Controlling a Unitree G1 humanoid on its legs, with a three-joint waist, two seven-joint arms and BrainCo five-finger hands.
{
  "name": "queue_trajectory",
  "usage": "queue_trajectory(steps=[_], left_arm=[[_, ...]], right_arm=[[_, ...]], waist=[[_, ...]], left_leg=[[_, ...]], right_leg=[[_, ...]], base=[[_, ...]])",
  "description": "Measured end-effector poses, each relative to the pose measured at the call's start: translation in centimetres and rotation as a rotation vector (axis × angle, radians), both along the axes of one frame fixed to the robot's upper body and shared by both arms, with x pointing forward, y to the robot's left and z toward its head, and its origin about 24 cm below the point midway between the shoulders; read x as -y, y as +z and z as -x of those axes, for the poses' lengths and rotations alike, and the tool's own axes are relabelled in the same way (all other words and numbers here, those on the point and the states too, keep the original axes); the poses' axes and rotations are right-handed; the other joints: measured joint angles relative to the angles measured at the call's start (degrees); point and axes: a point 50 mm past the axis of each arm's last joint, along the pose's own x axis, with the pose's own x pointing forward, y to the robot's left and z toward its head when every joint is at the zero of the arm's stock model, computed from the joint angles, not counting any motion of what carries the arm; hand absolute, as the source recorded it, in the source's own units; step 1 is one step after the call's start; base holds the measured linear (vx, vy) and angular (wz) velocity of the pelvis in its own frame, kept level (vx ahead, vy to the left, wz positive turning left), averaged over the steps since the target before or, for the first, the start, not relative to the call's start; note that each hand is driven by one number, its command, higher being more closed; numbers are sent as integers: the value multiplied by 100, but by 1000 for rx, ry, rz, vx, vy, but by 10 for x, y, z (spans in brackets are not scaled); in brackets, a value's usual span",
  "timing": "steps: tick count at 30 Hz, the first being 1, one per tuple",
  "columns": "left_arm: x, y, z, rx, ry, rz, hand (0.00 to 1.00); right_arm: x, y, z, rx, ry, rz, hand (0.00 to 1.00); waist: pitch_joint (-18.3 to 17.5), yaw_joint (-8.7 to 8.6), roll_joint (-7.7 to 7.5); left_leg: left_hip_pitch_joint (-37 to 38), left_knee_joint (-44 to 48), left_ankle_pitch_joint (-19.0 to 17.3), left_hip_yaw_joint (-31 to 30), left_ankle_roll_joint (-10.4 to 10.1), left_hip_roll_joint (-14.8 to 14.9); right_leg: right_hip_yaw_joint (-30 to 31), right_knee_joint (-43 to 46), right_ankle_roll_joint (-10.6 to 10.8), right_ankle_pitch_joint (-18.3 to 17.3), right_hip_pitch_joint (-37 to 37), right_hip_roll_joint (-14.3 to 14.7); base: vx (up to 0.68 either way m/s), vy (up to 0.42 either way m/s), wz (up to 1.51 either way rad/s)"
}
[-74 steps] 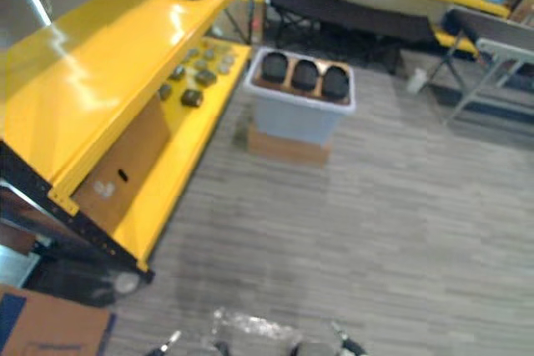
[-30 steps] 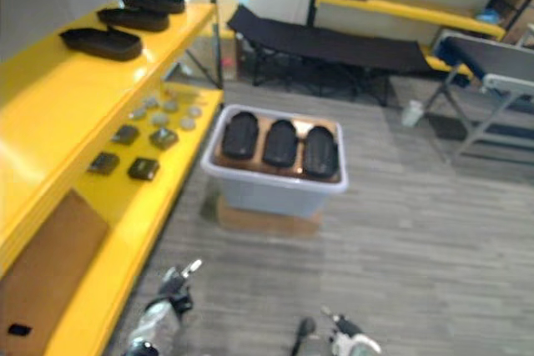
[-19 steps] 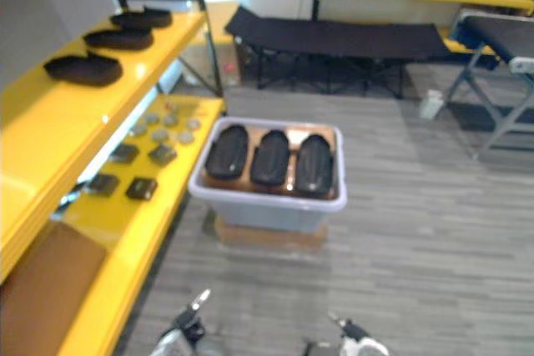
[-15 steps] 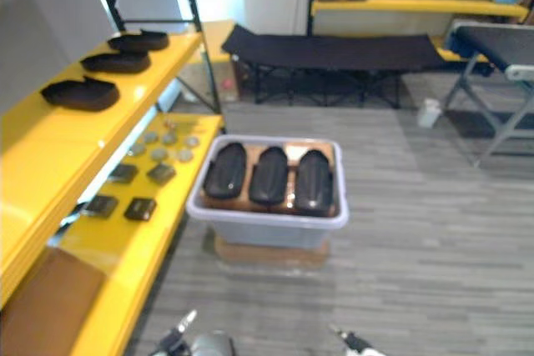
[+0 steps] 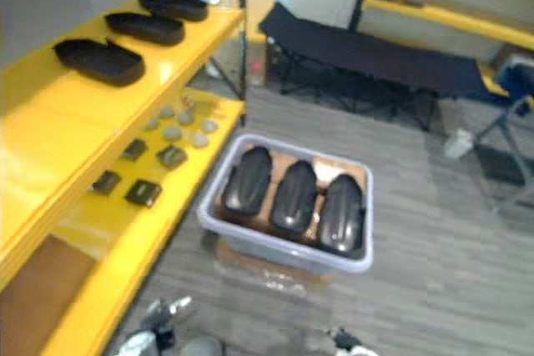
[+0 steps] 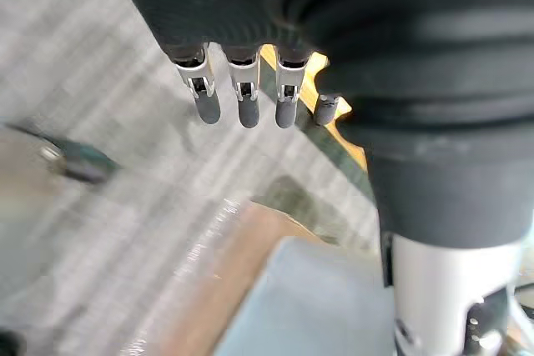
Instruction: Walk over and take plastic housings, then place them on the shelf
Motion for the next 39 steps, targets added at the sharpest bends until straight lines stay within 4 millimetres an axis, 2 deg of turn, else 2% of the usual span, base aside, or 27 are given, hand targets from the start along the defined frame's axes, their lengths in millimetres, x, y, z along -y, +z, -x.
queue_trajectory(steps=[1,4,6,8,10,13,15,16,18,19,21,23,24,25,26,27,29,30,33,36,38,39], left_arm=[[0,0,0,0,0,0,0],[24,-12,17,-57,19,85,0],[32,-22,36,-144,18,114,0],[31,-26,44,-194,1,101,0],[32,-27,45,-209,-43,82,0],[30,-28,47,-213,-46,80,0],[29,-28,48,-221,-44,77,0],[29,-28,48,-222,-44,76,0],[28,-28,49,-228,-68,64,0],[28,-28,49,-229,-74,60,0],[25,-27,47,-224,-85,47,0],[22,-26,46,-220,-112,21,0],[19,-25,45,-216,-141,-5,0],[19,-24,45,-214,-151,-9,0],[19,-24,44,-210,-175,-20,0],[19,-24,45,-210,-183,-21,0],[15,-23,49,-208,-204,-23,0],[14,-23,49,-205,-210,-25,0],[12,-23,52,-201,-212,-3,0],[10,-20,49,-155,-205,1,0],[5,-11,34,-68,-194,-19,0],[4,-8,28,-40,-195,-28,0]], right_arm=[[-2,0,0,0,32,-10,0],[0,3,-7,27,171,-32,0],[-1,4,-10,37,235,-36,0],[-2,5,-12,49,268,-27,0],[-5,7,-16,95,325,-9,0],[-18,16,-31,243,498,29,0],[-50,37,-47,453,746,-5,0],[-60,43,-50,499,814,-26,0],[-102,72,-63,692,1018,-143,0],[-112,80,-66,740,1042,-181,0],[-145,124,-81,966,1003,-316,0],[-153,157,-98,1120,914,-356,0],[-147,188,-118,1264,787,-337,0],[-141,199,-127,1311,723,-320,0],[-122,217,-145,1389,560,-245,0],[-109,225,-153,1417,456,-206,0],[-51,246,-177,1469,90,-28,0],[-34,248,-180,1467,9,30,0],[39,247,-178,1371,-280,295,0],[71,245,-181,1294,-401,411,0],[97,254,-196,1242,-525,498,0],[103,258,-199,1232,-549,518,0]], waist=[[-5,9,-11],[-63,40,356],[-71,31,481],[-64,8,480],[-52,-56,447],[-72,-84,407],[-68,-114,384],[-68,-112,378],[-103,-105,329],[-101,-95,302],[-131,-45,189],[-165,6,134],[-184,9,101],[-180,4,96],[-178,-14,97],[-172,-29,116],[-179,-104,114],[-179,-131,114],[-172,-207,157],[-125,-205,139],[325,-182,134],[426,-149,112]], left_leg=[[3,1,-13,-49,-40,-14],[35,-275,114,-97,-243,271],[201,-585,243,-87,-378,405],[397,-755,320,-67,-397,443],[500,-812,350,-48,-395,414],[511,-840,357,87,-385,357],[558,-910,386,195,-343,293],[584,-927,397,231,-328,275],[615,-986,408,240,-311,244],[615,-987,408,240,-311,244],[616,-997,405,276,-308,250],[625,-994,401,414,-301,265],[636,-983,383,583,-272,276],[658,-975,373,647,-256,277],[720,-970,358,749,-231,284],[741,-961,344,836,-208,282],[803,-924,280,1011,-116,211],[791,-881,261,1023,-98,195],[632,-837,252,1056,-81,137],[306,-758,308,994,-71,160],[-120,-545,338,835,-87,221],[-239,-499,352,808,-109,241]], right_leg=[[-55,-41,37,-182,73,-26],[-204,-524,-124,-39,195,307],[-220,-738,-181,22,305,453],[-260,-862,-186,25,490,500],[-316,-964,-186,25,631,476],[-211,-1046,-145,77,616,451],[-162,-1130,-110,139,618,382],[-142,-1130,-103,146,623,365],[-125,-1137,-79,171,619,336],[-126,-1137,-78,179,617,335],[-93,-1136,-85,234,577,340],[14,-1136,-101,322,492,353],[141,-1138,-103,435,406,360],[165,-1154,-107,489,396,361],[169,-1189,-112,591,393,357],[171,-1208,-111,619,393,342],[199,-1228,-89,664,374,253],[198,-1228,-87,665,361,233],[116,-1225,-101,626,219,155],[-19,-1223,-93,674,-6,153],[-206,-1257,-136,788,-202,183],[-225,-1274,-129,817,-298,191]], base=[[103,-283,50],[103,-161,6],[117,-139,-2],[110,-86,5],[65,-17,5],[28,26,-13],[12,58,-19],[-8,57,-14],[-17,43,-4],[0,0,0],[-48,22,-10],[-84,38,-41],[-96,48,-52],[-130,53,-63],[-102,26,-43],[-133,33,-55],[-136,44,-42],[-131,48,-24],[-91,29,-9],[-35,-19,12],[-66,-46,33],[-99,-47,24]])
